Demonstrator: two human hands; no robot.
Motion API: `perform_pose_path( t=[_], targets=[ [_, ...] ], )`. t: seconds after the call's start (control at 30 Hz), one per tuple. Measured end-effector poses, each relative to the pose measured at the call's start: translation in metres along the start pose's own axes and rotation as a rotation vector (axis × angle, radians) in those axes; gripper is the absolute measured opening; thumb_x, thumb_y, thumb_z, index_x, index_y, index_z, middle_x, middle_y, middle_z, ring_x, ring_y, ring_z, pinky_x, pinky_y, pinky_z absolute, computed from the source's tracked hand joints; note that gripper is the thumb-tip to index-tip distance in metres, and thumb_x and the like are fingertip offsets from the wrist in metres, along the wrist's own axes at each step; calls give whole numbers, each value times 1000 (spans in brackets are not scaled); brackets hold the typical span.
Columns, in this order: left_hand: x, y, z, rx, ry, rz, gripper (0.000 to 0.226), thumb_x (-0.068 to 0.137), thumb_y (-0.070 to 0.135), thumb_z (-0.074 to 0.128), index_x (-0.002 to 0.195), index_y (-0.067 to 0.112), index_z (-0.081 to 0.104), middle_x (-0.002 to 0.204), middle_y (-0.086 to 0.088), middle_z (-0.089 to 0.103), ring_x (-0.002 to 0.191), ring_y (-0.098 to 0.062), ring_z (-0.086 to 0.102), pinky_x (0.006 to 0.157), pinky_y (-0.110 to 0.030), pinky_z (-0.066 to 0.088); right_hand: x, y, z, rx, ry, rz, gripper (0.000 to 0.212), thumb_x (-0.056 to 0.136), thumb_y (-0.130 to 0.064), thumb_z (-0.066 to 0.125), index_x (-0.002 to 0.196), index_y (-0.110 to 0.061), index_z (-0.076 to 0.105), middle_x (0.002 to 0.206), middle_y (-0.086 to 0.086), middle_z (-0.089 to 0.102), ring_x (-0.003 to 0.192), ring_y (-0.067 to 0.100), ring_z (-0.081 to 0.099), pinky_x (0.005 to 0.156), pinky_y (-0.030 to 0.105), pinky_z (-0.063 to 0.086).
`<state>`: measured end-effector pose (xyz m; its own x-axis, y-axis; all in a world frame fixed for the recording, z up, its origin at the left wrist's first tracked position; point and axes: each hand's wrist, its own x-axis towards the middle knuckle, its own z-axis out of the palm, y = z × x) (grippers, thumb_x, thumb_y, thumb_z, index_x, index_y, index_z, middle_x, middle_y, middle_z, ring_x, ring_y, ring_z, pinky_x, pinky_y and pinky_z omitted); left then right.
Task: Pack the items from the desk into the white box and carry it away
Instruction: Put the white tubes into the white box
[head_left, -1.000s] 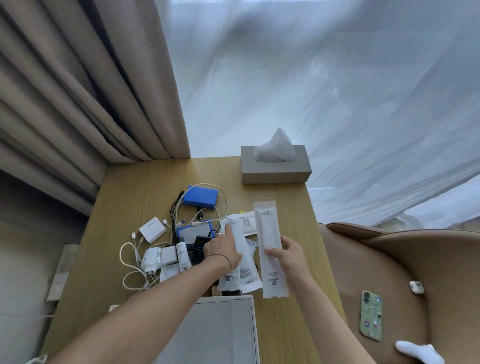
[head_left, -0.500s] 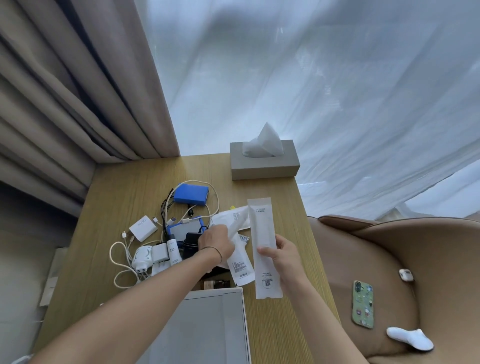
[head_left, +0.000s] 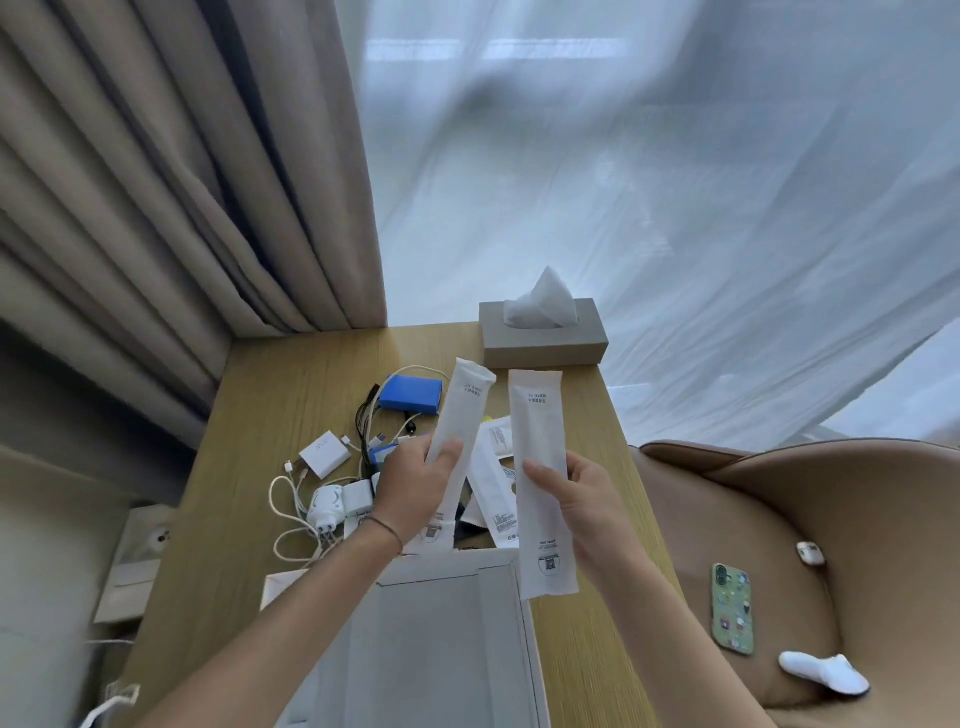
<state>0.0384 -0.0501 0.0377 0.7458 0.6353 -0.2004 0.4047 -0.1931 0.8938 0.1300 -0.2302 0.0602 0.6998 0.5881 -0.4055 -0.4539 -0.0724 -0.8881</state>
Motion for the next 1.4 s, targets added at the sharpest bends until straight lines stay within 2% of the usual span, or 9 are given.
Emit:
perform_pose_path(
  t=[0.2,0.27,0.43,0.57,0.67,0.8,1.03,1.2,1.4],
  targets=[
    [-44,-13,-41,-96,54,12,16,99,20,58,93,11,69,78,-8,70,63,-13,66,53,-25,53,-30,4,34,20,-44,-3,22,94,-18,68,111,-4,69,88,19,75,68,19,71,56,26,55],
    [-58,-22,-54,-124,82,1,16,98,20,59,89,12,69,76,-6,70,59,-7,63,53,-24,49,-38,14,44,6,-57,-1,22,95,-16,66,114,-4,68,95,22,75,73,22,71,61,28,56],
    [-94,-50,-87,-198,100,-55,33,85,39,58,91,8,68,84,-18,69,70,-21,62,63,-37,49,-58,50,67,-110,-103,60,17,95,-11,67,111,-12,73,102,11,77,93,26,73,82,39,59],
    [-118,-74,-107,-232,122,-102,22,82,39,61,84,19,71,76,-8,70,65,-14,64,57,-32,52,-70,85,83,-253,-118,138,18,94,-10,67,111,-11,71,106,9,77,102,30,72,89,46,55],
    [-133,-91,-119,-247,127,-144,14,81,40,62,83,30,72,75,0,72,63,-11,66,57,-30,54,-74,114,94,-355,-138,223,21,93,-10,66,113,-12,69,107,7,77,100,27,72,79,40,56],
    [-150,-106,-130,-239,141,-186,16,80,44,62,84,30,70,82,-11,70,70,-25,68,69,-52,58,-74,147,104,-495,-159,338,21,88,-14,69,107,-22,66,101,-6,74,89,8,68,63,17,44],
    [-168,-121,-143,-249,148,-226,13,82,48,63,84,38,70,81,0,73,70,-18,70,67,-45,60,-53,189,101,-504,-63,499,24,86,-16,73,108,-25,67,97,-2,76,92,18,72,77,32,57],
    [-176,-129,-149,-230,168,-230,13,95,33,64,86,39,71,83,8,74,71,-10,70,65,-35,61,-44,210,100,-535,-41,524,20,88,-15,74,107,-19,72,94,1,77,89,19,73,72,29,58],
    [-182,-130,-151,-237,167,-249,10,96,30,63,92,25,70,84,5,74,73,-14,71,69,-40,61,-38,226,107,-720,-17,423,8,86,-21,75,94,-23,75,88,-5,76,78,11,71,59,22,54]
  ],
)
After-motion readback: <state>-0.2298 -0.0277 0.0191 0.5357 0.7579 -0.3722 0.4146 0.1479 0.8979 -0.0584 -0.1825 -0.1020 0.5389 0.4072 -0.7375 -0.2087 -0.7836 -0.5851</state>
